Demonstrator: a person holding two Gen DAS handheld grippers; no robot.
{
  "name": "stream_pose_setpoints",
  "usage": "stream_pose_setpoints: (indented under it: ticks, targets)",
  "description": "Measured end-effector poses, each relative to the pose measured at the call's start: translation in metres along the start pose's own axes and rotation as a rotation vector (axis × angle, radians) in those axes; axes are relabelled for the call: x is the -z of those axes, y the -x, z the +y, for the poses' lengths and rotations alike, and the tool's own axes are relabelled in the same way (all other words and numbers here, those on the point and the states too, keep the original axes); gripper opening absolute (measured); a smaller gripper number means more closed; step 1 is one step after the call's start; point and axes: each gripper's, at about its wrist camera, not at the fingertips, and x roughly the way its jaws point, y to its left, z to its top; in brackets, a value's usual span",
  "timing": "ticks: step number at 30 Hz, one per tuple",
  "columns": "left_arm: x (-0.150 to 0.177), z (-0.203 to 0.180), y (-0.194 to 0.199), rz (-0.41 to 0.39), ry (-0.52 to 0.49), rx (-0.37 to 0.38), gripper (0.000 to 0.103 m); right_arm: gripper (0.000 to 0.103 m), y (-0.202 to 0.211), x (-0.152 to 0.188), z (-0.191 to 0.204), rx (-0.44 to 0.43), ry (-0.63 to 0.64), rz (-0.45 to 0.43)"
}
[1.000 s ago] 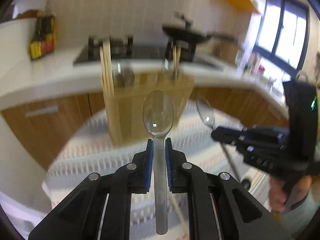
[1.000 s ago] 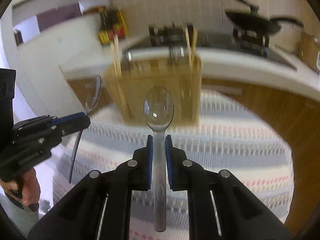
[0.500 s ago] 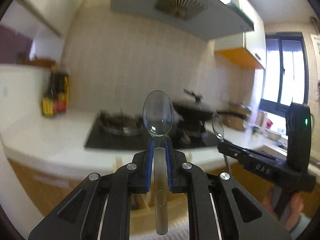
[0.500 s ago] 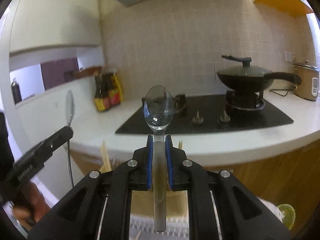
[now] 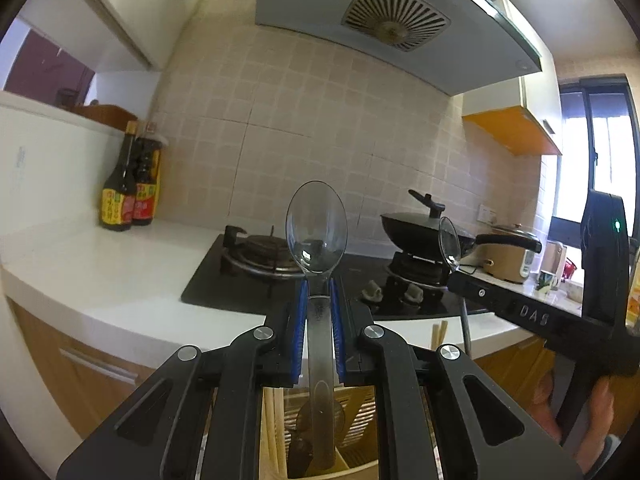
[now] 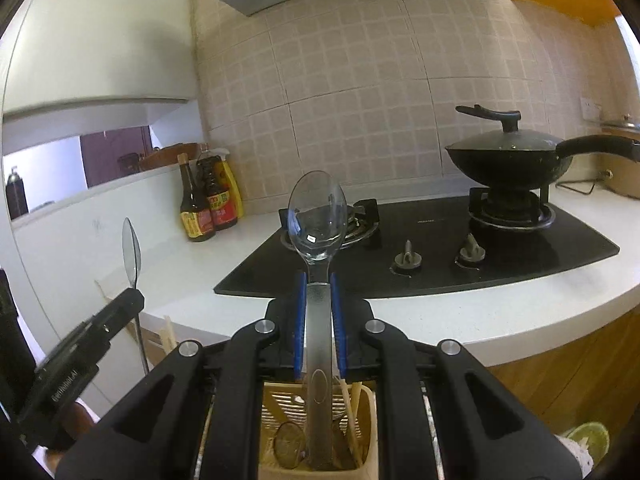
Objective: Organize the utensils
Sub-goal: 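Lower the spoon into the caddy and open the right gripper, then move the right gripper down and close it on the black spoon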
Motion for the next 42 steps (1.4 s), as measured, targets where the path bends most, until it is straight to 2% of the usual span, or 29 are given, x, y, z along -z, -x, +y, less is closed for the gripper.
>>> stream_pose_setpoints:
  ticks: [6,9,11,12,18,21,22,26,27,28,29,30,32,33,34,37,39,40,42]
  targets:
    - [0.013,0.006,-0.004,0.004,-0.008,-0.010,0.010,0.010,-0.003,0.011,-0.002,0.004,0.027,-0.025]
    - [0.017,0.008,0.000,0.002,-0.003,-0.011,0.011,0.011,-0.001,0.016,-0.002,0.008,0.040,0.006]
    - [0.018,0.011,0.002,0.015,0.003,-0.001,0.020,0.015,0.004,0.020,-0.003,0.005,0.047,0.028]
    - [0.018,0.013,0.005,0.016,0.012,0.003,0.029,0.017,0.007,0.021,-0.004,0.005,0.047,0.028]
    - [0.017,0.020,0.028,0.033,0.031,-0.003,0.032,0.017,0.044,0.029,-0.009,0.034,0.027,0.058]
    - [0.014,0.024,0.045,0.036,0.060,0.004,0.045,0.022,0.066,0.036,-0.010,0.053,0.014,0.088]
    - [0.012,0.027,0.053,0.037,0.080,0.014,0.047,0.022,0.074,0.039,-0.011,0.062,0.009,0.100]
    - [0.011,0.029,0.074,0.050,0.103,0.020,0.047,0.023,0.093,0.049,-0.004,0.086,0.033,0.183]
    - [0.011,0.028,0.082,0.048,0.103,0.023,0.047,0.025,0.097,0.051,-0.003,0.083,0.035,0.207]
    - [0.011,0.027,0.088,0.050,0.103,0.030,0.048,0.033,0.101,0.053,-0.002,0.081,0.035,0.229]
    - [0.012,0.026,0.092,0.061,0.103,0.037,0.049,0.049,0.109,0.057,0.000,0.084,0.034,0.259]
    - [0.015,0.022,0.096,0.096,0.099,0.050,0.052,0.058,0.114,0.060,0.002,0.089,0.037,0.281]
    - [0.025,0.016,0.095,0.201,0.078,0.073,0.054,0.060,0.134,0.071,0.010,0.045,0.060,0.334]
    - [0.035,0.009,0.091,0.287,0.054,0.094,0.054,0.060,0.142,0.075,0.013,0.039,0.066,0.338]
    - [0.045,0.002,0.089,0.340,0.028,0.105,0.054,0.060,0.152,0.080,0.016,0.051,0.073,0.347]
    - [0.071,-0.019,0.081,0.451,-0.090,0.084,0.054,0.060,0.169,0.108,0.018,0.140,0.087,0.479]
    - [0.086,-0.031,0.072,0.543,-0.154,0.055,0.054,0.060,0.175,0.126,0.007,0.163,0.025,0.572]
    - [0.095,-0.035,0.064,0.615,-0.185,0.030,0.053,0.059,0.179,0.137,-0.002,0.161,-0.034,0.614]
    - [0.108,-0.039,0.056,0.692,-0.196,0.040,0.049,0.058,0.189,0.157,-0.020,0.143,-0.163,0.681]
